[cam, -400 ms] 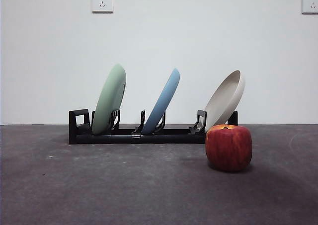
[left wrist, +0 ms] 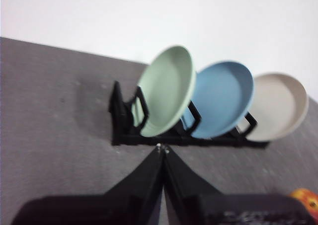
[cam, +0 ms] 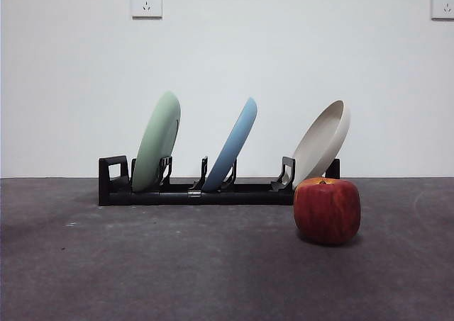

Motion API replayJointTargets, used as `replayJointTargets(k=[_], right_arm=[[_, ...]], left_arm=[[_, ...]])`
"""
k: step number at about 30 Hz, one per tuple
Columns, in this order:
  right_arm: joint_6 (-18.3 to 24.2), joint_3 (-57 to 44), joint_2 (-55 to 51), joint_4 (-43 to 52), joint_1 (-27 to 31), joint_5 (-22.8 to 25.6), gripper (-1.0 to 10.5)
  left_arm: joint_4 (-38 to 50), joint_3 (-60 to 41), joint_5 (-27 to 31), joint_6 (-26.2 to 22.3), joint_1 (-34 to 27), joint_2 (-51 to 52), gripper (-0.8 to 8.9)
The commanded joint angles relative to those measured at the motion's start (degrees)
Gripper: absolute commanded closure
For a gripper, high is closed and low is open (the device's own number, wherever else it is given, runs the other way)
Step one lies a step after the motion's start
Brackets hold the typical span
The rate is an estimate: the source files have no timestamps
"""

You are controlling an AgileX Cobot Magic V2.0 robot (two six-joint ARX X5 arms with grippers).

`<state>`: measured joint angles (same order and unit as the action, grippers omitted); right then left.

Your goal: Take the green plate from the plate rack,put the plate on the table,take the apple from the table,put the apple in the plate

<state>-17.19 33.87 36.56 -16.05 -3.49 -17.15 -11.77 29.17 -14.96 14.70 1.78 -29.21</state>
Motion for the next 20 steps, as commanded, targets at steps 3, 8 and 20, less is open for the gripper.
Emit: replayJointTargets(k=[3, 8, 20], right_arm=[[5.2, 5.7, 9.6, -1.7, 0.0, -7.6, 9.5], [6.4, 9.8, 16.8, -3.3, 0.0, -13.0, 9.4], [6.3, 12.5, 22.0, -3.9, 0.0, -12.9, 6.6]], left_arm=[[-3.4, 8.7, -5.0, -5.9, 0.0, -13.3, 8.20], [-6.8, 17.1, -11.0, -8.0, 0.1, -25.7, 8.18], [-11.2, 43.6, -12.7, -8.8, 1.2, -53.7, 5.61]])
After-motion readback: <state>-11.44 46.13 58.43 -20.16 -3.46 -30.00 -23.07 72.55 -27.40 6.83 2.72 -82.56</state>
